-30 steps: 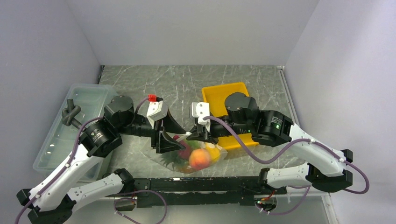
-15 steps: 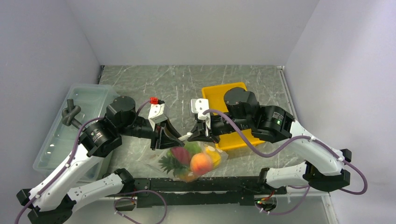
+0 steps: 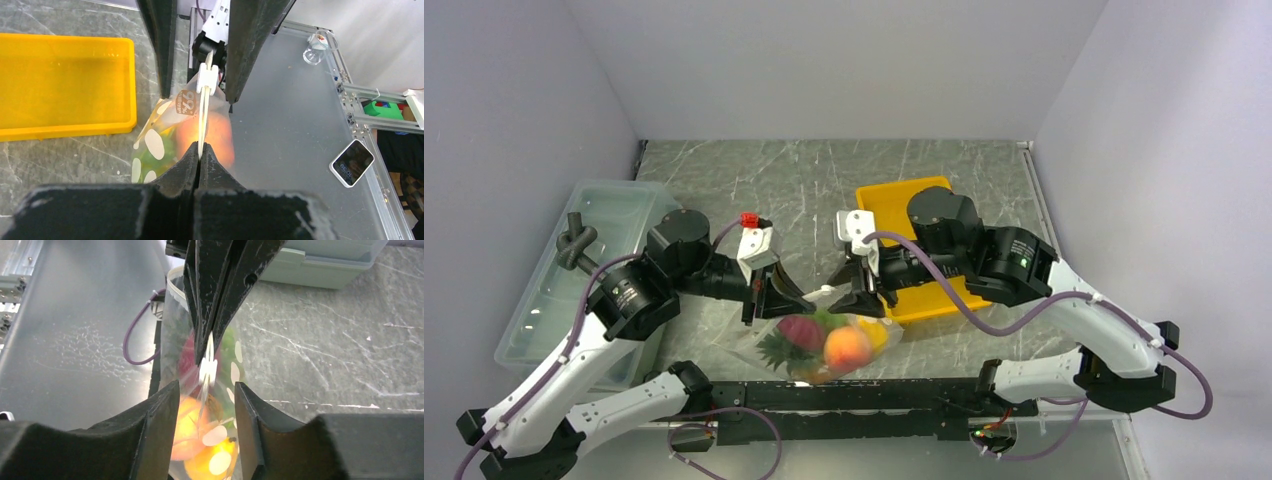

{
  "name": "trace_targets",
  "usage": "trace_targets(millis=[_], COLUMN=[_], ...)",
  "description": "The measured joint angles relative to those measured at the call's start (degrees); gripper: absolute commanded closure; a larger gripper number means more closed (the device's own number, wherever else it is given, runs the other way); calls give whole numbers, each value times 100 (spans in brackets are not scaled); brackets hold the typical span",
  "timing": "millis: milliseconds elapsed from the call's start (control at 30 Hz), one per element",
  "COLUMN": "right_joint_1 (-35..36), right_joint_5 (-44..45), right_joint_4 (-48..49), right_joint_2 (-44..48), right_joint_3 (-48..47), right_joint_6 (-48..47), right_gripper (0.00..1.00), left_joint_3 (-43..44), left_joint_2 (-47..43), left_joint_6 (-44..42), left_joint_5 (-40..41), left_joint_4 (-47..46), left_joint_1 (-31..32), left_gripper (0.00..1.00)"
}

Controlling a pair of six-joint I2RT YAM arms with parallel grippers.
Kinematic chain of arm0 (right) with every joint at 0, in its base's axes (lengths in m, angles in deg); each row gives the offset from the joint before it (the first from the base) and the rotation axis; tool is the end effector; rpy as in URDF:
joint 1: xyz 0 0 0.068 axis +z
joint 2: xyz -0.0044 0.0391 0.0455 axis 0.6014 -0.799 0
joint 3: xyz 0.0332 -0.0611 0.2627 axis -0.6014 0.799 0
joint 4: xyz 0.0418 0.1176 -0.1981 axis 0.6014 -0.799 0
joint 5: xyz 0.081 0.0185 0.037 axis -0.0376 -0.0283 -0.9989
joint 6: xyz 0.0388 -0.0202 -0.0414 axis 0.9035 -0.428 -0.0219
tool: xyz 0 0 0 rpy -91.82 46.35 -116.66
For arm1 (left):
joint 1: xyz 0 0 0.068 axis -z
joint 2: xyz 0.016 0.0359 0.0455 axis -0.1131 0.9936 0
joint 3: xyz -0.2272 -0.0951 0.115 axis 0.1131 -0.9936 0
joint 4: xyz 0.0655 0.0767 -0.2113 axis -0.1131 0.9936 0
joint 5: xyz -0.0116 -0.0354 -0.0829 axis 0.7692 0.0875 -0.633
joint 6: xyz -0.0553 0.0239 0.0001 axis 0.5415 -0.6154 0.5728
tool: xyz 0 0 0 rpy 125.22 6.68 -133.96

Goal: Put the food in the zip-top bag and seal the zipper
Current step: Adjust the zipper on the food storage bag.

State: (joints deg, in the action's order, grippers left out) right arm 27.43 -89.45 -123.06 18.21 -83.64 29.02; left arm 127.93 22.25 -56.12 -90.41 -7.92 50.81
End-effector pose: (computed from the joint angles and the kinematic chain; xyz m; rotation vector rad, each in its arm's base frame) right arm 0.0700 0.1934 0.4564 -1.5396 1.4234 1.0420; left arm 0.0684 -0.1132 0.4095 1.2516 1.5147 -1.3240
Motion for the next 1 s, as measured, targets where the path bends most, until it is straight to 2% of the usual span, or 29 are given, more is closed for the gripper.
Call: trace_targets(millis=[67, 167, 267, 433, 633, 733, 900, 1000], right_joint_1=[0, -9, -9, -9, -11, -11, -11, -9], right_joint_5=[2, 4, 7, 59, 72, 66, 11, -26], right_joint_4=[125, 341, 544, 988, 1329, 1401, 1523, 1572], right_joint_2=[149, 516, 815, 1104, 1139, 1139, 1165, 1207], right_joint_3=[184, 627, 984, 1502, 1851, 1934, 2083, 2142], right_joint_6=[33, 61, 105, 245, 420, 485, 588, 640], right_gripper=[39, 34, 33, 32, 42, 50, 99, 100], left_joint_3=[0, 0, 0, 2, 28, 66, 87, 87], left_joint_2=[-48, -131, -208, -247, -273, -308, -463, -538], left_joint_6=[2, 4, 4, 9, 15, 20, 28, 55], left_joint_5=[0, 2, 0, -2, -4, 0, 7, 22], left_joint_4=[17, 15, 9, -2, -2, -7, -11, -11], left_joint_1=[2, 2, 2, 2, 2, 2, 2, 2], left_gripper=[100, 100, 100, 100, 100, 100, 100, 100])
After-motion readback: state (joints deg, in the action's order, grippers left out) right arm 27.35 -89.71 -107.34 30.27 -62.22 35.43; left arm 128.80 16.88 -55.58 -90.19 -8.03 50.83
